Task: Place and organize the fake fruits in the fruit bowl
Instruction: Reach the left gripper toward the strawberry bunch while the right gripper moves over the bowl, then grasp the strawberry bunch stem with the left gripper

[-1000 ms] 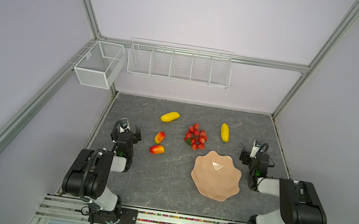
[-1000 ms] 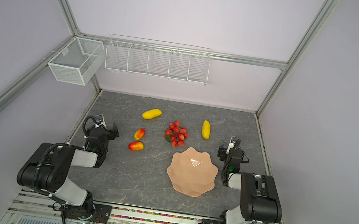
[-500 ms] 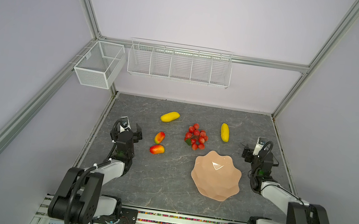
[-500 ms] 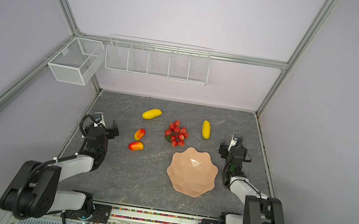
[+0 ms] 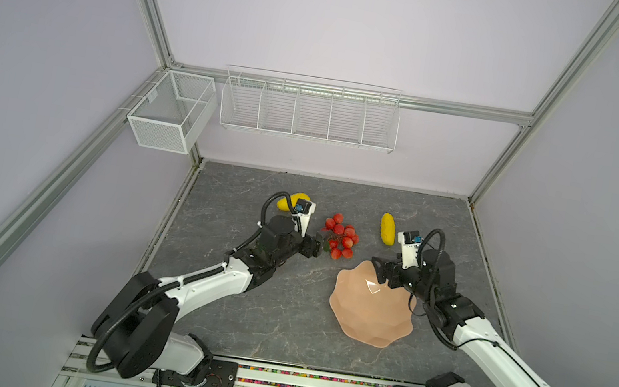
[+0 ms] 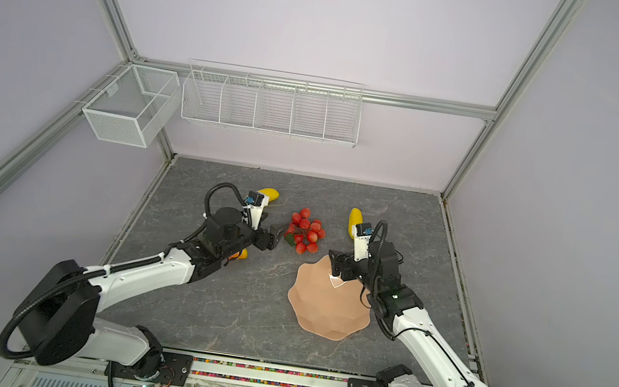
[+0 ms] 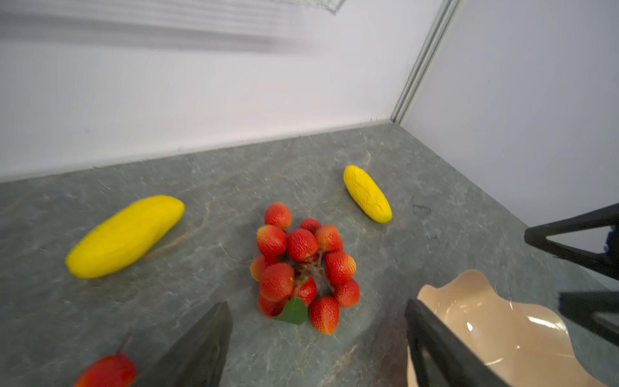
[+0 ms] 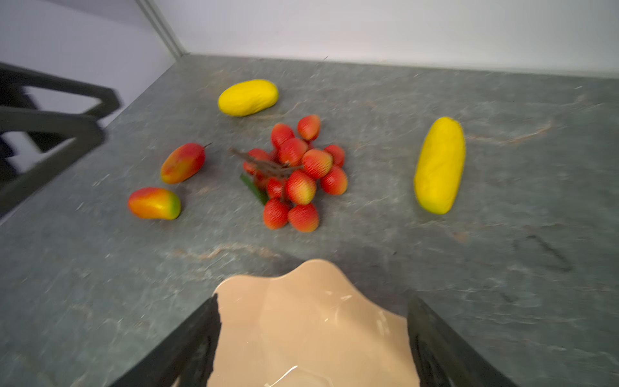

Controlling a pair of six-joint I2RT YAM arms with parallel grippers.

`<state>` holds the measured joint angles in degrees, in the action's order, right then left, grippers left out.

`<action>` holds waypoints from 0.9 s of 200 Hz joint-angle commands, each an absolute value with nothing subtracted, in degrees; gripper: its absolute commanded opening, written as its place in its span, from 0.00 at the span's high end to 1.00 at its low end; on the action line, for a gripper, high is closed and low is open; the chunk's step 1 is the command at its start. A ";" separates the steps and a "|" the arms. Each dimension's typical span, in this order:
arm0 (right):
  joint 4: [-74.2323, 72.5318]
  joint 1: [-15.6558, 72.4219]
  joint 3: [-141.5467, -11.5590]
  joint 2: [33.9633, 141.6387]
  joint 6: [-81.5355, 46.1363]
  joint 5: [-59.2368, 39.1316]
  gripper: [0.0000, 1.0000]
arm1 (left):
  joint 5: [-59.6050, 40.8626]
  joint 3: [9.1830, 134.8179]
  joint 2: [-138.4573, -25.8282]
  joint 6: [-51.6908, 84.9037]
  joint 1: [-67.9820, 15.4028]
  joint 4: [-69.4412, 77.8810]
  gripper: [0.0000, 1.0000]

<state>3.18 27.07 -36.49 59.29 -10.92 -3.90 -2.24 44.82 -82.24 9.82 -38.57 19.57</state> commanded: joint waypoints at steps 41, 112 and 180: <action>1.61 32.85 -37.02 65.10 -13.75 -6.34 0.12 | -6.40 55.32 -97.53 7.91 -38.41 20.59 0.38; 0.02 32.89 -39.11 70.39 -13.02 -7.38 0.12 | -7.01 63.99 -106.34 7.80 -38.43 14.09 0.55; 0.16 32.87 -38.85 69.39 -12.98 -4.61 0.12 | -8.04 64.41 -108.12 8.00 -38.41 13.56 0.77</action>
<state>1.39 32.58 -38.20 70.52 -13.06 -5.89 -6.79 63.51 -106.98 8.12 -38.54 14.00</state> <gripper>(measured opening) 0.882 0.289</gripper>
